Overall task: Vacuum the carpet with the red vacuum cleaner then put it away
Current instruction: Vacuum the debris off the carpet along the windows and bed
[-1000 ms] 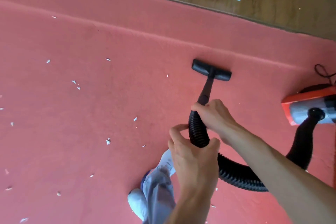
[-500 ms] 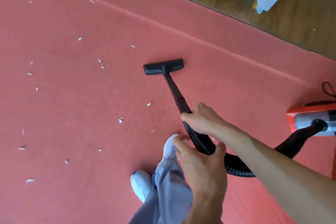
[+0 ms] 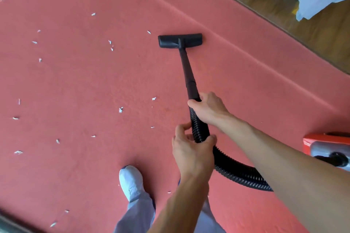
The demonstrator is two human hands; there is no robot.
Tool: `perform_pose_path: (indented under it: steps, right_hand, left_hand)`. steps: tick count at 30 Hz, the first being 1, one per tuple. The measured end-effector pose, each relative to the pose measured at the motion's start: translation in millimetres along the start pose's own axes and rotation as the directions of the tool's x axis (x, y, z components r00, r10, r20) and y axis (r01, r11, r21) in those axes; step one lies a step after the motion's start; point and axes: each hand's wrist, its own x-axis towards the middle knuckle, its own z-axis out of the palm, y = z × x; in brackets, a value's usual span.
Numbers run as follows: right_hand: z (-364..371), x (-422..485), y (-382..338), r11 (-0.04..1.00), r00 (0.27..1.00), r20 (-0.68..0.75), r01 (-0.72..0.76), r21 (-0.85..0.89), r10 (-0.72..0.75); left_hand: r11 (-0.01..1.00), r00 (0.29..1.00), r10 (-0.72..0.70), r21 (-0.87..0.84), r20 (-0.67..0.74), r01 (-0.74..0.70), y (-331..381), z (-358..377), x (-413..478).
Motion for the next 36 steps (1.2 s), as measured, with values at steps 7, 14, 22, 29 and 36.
perform_pose_path:
  steps: [7,14,22,29,36]
  right_hand:
    - [-48,52,31,0.984,0.992,-0.011,0.123,-0.128,-0.125]
    - [-60,69,61,0.935,0.983,0.049,0.183,-0.303,-0.177]
    - [-62,44,75,0.937,0.980,0.068,0.200,-0.286,-0.188]
    - [-87,-21,131,0.922,0.962,0.208,0.234,-0.309,-0.174]
    - [-118,-111,203,0.902,0.925,0.363,0.247,-0.355,-0.111]
  left_hand:
    - [0.988,0.994,-0.080,-0.129,0.078,0.090,17,62,23]
    - [0.968,0.992,-0.106,-0.219,0.072,0.119,-3,98,28]
    - [0.960,0.999,-0.045,-0.278,-0.021,0.037,-17,110,-11]
    - [0.904,0.991,-0.131,-0.414,-0.022,0.110,-57,136,-91]
    - [0.833,0.991,-0.134,-0.544,-0.020,0.102,-117,168,-200]
